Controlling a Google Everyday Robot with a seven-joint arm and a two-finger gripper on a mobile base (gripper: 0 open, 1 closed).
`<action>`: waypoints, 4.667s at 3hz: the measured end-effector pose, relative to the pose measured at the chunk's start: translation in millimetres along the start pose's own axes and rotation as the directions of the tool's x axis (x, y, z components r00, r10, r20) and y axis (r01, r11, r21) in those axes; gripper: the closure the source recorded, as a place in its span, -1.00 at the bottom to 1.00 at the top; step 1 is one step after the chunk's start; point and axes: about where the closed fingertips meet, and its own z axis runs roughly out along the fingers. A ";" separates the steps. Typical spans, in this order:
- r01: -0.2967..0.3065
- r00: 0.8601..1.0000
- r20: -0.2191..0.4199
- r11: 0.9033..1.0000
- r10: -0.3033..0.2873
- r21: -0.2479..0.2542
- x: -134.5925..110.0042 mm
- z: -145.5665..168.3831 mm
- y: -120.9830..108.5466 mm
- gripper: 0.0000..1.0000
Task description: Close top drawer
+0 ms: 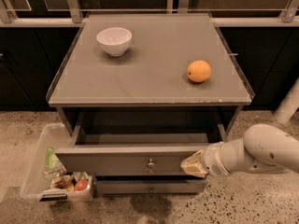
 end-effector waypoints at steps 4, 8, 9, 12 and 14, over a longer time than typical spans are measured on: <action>0.053 0.995 0.075 0.994 -0.060 0.100 -35.2 10.0 -41.0 1.00; 0.084 0.984 0.136 0.974 -0.114 0.209 -67.6 5.0 -78.9 1.00; 0.084 0.984 0.136 0.974 -0.114 0.209 -65.0 4.5 -74.5 0.64; -0.067 0.995 0.084 0.960 0.045 0.274 -7.0 -100.6 -78.1 -0.76; -0.066 0.995 0.084 0.960 0.045 0.274 -7.1 -100.5 -78.1 -1.00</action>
Offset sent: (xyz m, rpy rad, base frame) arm 0.0103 -0.0023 -0.0016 -0.0078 -0.0312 -0.0316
